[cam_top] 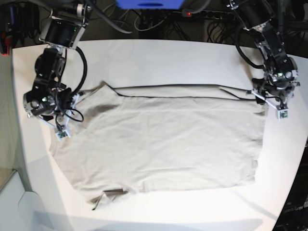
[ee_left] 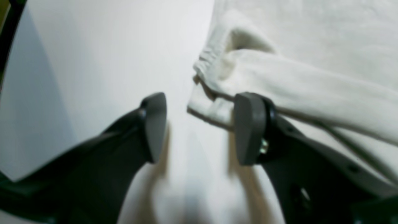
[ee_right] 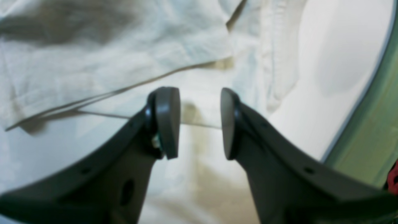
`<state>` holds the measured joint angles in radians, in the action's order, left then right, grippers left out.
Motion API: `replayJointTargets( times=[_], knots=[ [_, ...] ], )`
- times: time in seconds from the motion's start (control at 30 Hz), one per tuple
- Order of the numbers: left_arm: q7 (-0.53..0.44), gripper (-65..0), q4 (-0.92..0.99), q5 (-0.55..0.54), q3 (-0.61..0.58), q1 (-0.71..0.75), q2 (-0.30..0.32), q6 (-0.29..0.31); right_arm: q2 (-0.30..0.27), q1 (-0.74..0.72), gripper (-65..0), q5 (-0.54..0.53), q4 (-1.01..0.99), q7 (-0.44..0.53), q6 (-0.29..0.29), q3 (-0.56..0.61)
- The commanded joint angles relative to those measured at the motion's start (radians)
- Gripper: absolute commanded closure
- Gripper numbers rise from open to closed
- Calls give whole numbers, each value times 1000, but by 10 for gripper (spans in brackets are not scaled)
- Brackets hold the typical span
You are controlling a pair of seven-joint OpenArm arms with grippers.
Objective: Layout the t-shirt on the table in an organized manner, then fold the t-shirt properly
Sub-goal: 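Open both grippers and release the folded shirt edge, then grasp the folded edge corners with both grippers and drag them away from the hem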
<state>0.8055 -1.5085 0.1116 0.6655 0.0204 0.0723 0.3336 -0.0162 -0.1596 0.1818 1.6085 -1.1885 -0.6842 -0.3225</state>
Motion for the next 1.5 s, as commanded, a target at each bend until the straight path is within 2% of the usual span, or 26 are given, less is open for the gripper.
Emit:
replayJointTargets(
  times=[0.0, 0.27, 0.5, 0.57, 0.7, 0.8, 0.87, 0.97, 1.23, 1.3, 1.47],
  knots=[
    [-16, -341, 0, -6, -3, -12, 13, -1, -5, -19, -229, -5, 19, 11, -14, 0],
    [-18, -341, 93, -10, -6, -49, 40, -1, -5, -19, -229, -5, 19, 11, -14, 0],
    [-79, -335, 177, -5, -6, -60, 44, -1, -9, -22, -228, -5, 19, 11, -14, 0],
    [-79, -278, 208, -10, -6, -64, 44, -1, -11, -22, -227, -5, 19, 11, -14, 0],
    [-79, 0, 248, -10, -6, -76, 44, -8, -12, -21, -226, -1, 19, 11, -14, 1],
    [-73, -29, 247, -10, -6, -86, 40, -9, -11, -19, -226, -1, 19, 9, -14, 1],
    [-68, -2, 240, -10, -6, -87, 39, -9, -6, -19, -229, -3, 19, 9, -14, 1],
    [-68, -5, 236, -10, -6, -84, 39, -11, -6, -16, -236, -3, 19, 5, -14, 0],
    [-68, -5, 234, -5, -5, -81, 39, -11, -14, 2, -340, -5, 13, -4, -14, -2],
    [-68, -5, 234, -5, -5, -81, 39, -11, -14, 2, -360, -5, 13, -1, -14, -33],
    [-68, -5, 234, -10, -6, -81, 39, -9, -14, -7, -376, -1, 9, 49, -14, -80]
  ],
)
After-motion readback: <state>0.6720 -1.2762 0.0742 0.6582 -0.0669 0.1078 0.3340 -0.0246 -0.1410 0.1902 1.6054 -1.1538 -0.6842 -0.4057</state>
